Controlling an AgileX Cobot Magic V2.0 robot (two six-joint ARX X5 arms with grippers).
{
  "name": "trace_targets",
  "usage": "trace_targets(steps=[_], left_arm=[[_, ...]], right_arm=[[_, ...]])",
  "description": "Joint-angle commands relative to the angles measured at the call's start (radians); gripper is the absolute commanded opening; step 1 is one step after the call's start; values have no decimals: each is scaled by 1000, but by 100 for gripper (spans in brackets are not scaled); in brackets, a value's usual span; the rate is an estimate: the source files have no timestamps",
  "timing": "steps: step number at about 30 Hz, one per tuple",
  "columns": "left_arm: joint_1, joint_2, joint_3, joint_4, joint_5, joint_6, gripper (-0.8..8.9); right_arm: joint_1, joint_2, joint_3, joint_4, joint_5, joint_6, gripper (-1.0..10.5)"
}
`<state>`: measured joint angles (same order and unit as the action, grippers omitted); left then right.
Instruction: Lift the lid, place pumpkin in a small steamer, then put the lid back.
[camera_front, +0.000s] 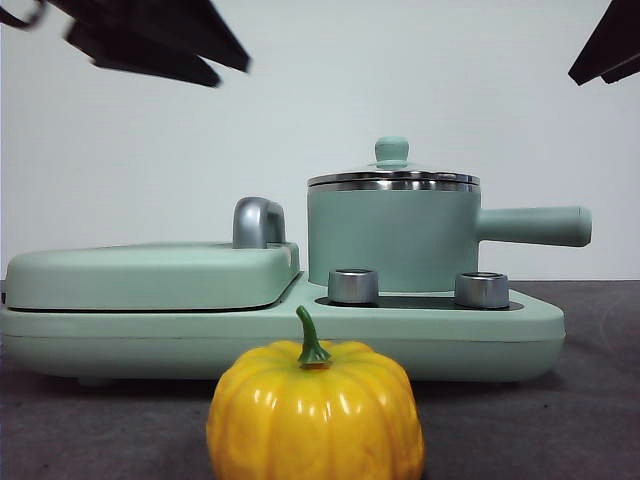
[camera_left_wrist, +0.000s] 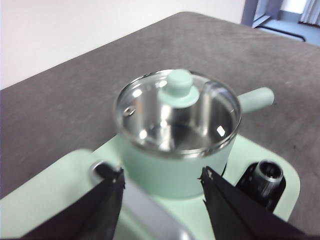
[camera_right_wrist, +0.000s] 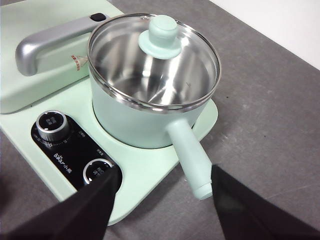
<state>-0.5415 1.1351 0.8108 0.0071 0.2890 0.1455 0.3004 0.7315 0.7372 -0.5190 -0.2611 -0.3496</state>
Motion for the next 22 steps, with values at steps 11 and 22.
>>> trace_targets(steps=[11,22], left_arm=[[-96,257,141,127,-22,-8,255],[-114,462,340,127,-45,-9,255]], right_arm=[[5,4,17,9,-1,28,297],[5,4,17,10,0,28,297]])
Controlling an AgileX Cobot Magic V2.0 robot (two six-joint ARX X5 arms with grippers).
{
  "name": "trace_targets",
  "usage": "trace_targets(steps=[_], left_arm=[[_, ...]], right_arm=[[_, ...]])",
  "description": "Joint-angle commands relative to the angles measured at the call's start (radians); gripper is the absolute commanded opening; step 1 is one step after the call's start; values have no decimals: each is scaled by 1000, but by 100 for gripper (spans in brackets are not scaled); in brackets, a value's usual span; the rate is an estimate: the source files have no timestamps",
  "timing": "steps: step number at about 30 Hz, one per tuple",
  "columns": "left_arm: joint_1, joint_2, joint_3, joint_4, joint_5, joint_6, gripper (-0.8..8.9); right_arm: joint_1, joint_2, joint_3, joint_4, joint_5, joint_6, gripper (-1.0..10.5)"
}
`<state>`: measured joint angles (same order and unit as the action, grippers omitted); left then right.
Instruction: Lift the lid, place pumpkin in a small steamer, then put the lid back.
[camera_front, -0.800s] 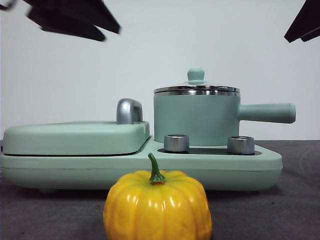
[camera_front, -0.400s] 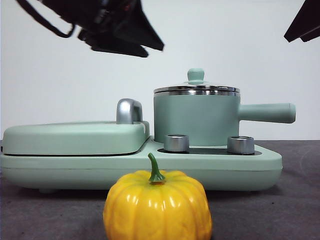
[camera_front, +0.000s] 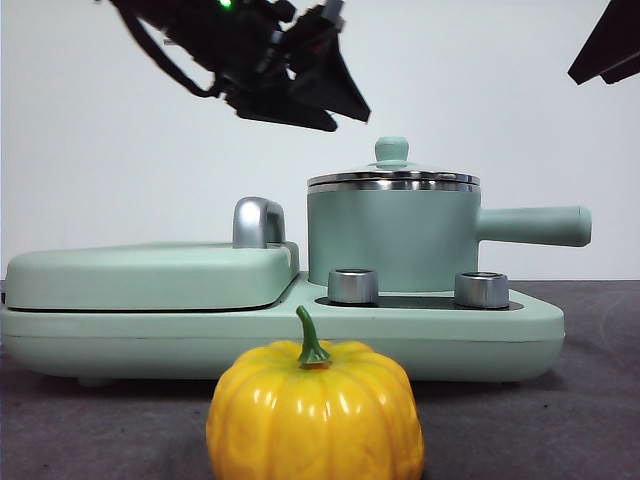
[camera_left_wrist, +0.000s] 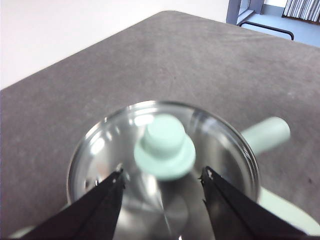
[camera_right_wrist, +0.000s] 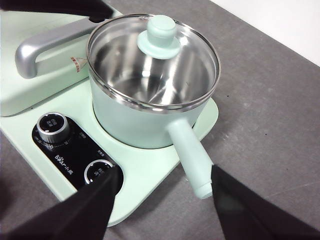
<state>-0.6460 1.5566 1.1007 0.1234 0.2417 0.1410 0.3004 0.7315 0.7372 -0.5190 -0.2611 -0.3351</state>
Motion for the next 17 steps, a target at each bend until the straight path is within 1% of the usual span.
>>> trace_targets(steps=[1,9,17], left_arm=[[-11,53,63,10,2,-5,255],[-33,156,165,12,2,-4,255],[-38,208,179,30,2,-4,255]], right_arm=[[5,4,17,9,0,13,297],[5,5,17,10,0,13,297],[5,5,17,10,0,13,297]])
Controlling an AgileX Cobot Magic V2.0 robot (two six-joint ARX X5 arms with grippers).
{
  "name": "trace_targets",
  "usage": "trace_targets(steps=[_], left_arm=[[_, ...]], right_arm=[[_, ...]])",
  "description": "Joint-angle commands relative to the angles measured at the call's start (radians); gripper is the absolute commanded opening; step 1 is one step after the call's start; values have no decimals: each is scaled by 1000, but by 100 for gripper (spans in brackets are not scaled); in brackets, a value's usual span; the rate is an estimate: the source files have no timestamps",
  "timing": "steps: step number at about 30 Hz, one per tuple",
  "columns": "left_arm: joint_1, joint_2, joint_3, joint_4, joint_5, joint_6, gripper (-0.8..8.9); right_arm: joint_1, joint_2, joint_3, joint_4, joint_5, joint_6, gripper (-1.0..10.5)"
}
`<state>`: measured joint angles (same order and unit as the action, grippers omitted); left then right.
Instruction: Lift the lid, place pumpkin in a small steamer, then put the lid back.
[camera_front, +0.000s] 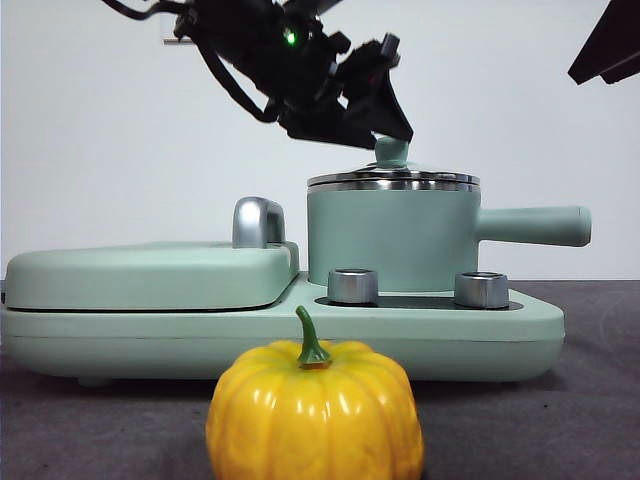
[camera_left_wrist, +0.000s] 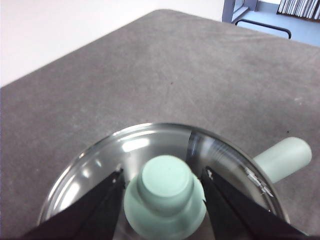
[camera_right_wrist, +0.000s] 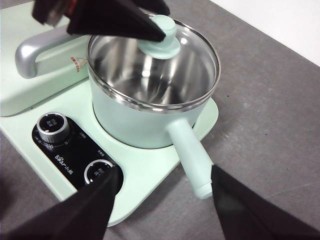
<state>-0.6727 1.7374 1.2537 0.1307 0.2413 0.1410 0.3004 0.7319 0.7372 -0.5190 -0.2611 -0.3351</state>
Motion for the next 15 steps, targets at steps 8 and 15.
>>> trace_targets(steps=[8,15], left_arm=[[-11,55,26,28,2,-4,254],[-12,61,26,34,2,-3,182]], right_arm=[[5,5,17,10,0,13,297],[5,5,17,10,0,13,297]])
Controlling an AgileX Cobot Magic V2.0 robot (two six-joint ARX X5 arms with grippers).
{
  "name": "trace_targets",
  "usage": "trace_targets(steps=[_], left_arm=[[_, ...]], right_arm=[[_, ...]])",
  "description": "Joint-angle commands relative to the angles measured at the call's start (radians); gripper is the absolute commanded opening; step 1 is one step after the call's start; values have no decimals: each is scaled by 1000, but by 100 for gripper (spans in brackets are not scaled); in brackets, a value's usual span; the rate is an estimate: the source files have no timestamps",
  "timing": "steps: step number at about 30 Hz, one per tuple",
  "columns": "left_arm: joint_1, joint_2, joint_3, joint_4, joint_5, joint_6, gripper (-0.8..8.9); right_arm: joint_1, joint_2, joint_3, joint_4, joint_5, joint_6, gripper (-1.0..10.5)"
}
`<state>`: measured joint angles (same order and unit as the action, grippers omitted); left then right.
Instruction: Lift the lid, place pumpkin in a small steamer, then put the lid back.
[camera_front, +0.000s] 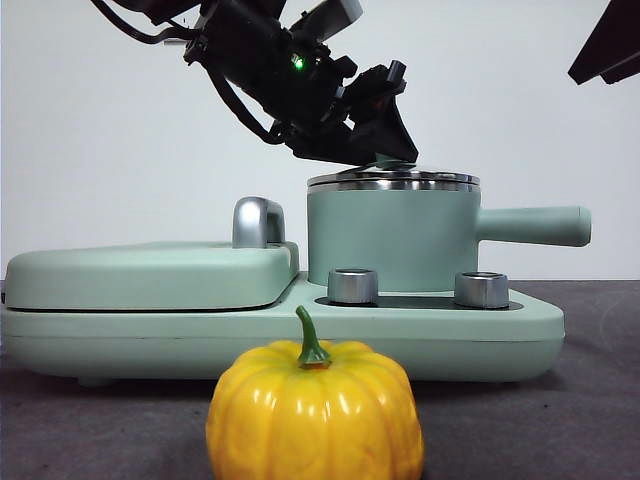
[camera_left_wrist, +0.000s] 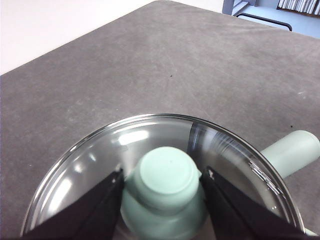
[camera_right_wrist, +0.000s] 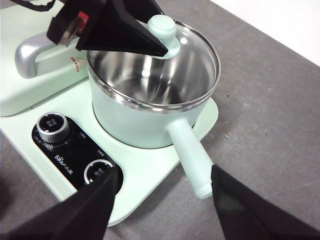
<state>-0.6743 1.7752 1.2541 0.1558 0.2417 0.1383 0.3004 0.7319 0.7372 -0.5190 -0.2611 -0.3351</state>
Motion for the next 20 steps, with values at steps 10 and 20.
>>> trace_targets(steps=[10,20], left_arm=[[-13,23,26,24,-14,0,7],[-22,-28,26,21,-115,0,7]], right_arm=[[5,5,17,9,0,13,297],[5,5,17,9,0,13,297]])
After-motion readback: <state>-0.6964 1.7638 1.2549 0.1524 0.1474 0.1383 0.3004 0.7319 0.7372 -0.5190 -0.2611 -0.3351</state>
